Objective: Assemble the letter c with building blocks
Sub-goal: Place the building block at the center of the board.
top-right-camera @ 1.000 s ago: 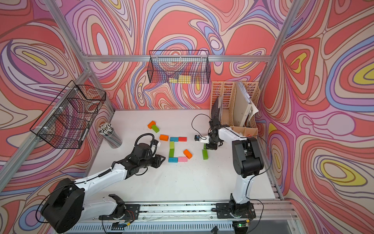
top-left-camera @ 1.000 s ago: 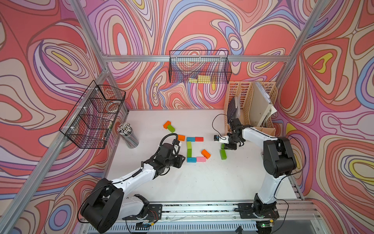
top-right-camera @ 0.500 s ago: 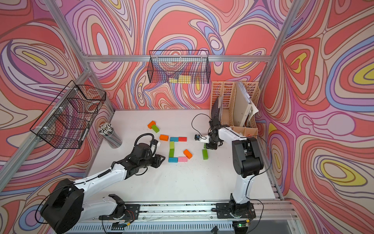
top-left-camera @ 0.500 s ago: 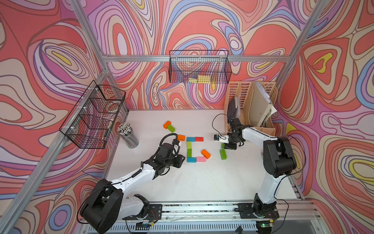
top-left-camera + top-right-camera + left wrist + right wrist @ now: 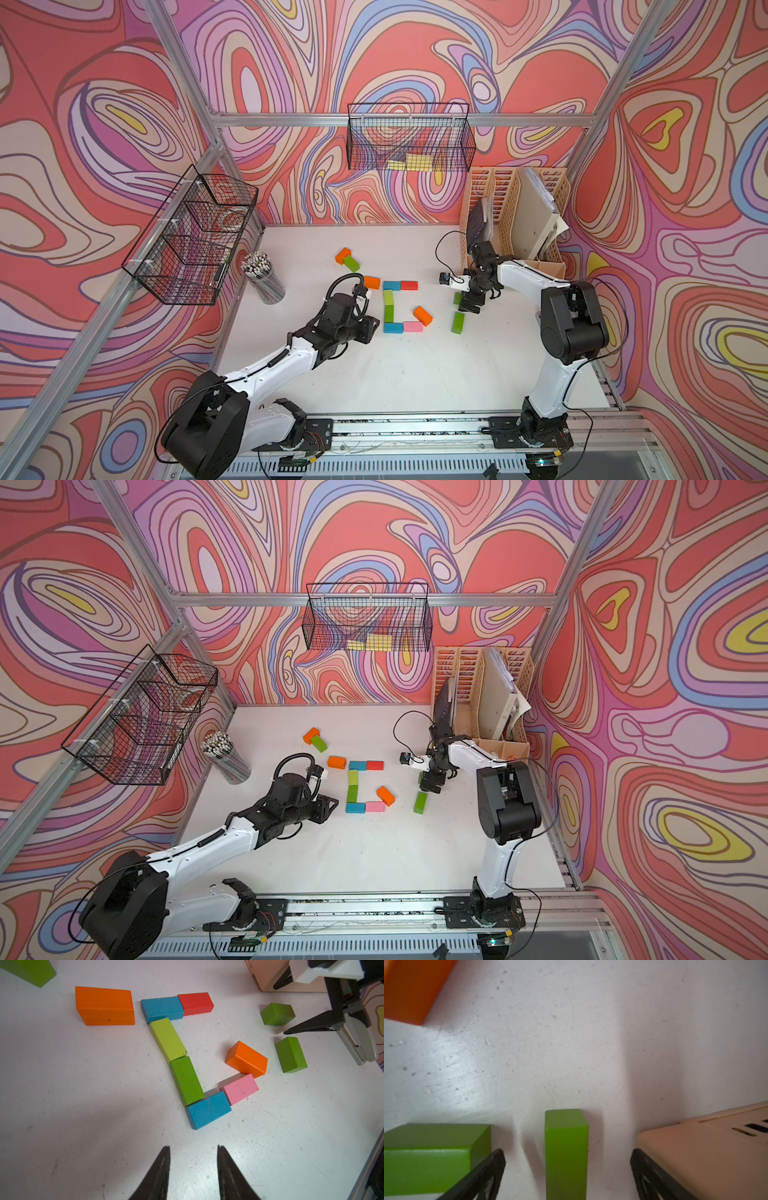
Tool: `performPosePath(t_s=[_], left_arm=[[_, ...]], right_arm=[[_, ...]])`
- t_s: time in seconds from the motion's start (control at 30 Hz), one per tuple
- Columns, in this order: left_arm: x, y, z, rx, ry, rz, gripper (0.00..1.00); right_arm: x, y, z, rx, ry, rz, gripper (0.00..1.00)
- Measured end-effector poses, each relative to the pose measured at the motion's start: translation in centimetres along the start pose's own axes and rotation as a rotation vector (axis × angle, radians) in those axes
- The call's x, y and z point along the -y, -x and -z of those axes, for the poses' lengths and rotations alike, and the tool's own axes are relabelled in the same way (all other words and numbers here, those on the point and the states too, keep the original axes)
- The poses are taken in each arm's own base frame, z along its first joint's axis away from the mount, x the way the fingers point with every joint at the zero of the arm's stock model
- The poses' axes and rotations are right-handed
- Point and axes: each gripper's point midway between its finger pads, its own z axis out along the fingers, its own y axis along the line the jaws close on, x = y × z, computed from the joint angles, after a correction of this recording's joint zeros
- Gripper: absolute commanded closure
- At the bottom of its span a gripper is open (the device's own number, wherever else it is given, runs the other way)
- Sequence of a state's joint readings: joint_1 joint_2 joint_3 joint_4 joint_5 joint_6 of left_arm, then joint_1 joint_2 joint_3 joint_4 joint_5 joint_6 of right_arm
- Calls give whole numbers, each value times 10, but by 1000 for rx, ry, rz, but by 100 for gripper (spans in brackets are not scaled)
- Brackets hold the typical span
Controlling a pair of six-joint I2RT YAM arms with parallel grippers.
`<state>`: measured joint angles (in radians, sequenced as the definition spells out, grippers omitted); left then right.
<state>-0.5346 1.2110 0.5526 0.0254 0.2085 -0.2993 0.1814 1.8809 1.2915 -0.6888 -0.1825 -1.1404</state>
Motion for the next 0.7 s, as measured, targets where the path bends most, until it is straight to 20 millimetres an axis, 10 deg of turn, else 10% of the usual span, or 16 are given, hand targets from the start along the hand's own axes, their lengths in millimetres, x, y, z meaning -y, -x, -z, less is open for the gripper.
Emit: performPosePath(t_s=[0.37, 0.7], left_arm=[[0, -1, 1, 0, 1, 0, 60], [3, 6, 10, 41, -9, -7, 61]], right_arm=[[25, -12, 65, -16, -195, -145, 2], [36, -13, 75, 25, -225, -823, 2]])
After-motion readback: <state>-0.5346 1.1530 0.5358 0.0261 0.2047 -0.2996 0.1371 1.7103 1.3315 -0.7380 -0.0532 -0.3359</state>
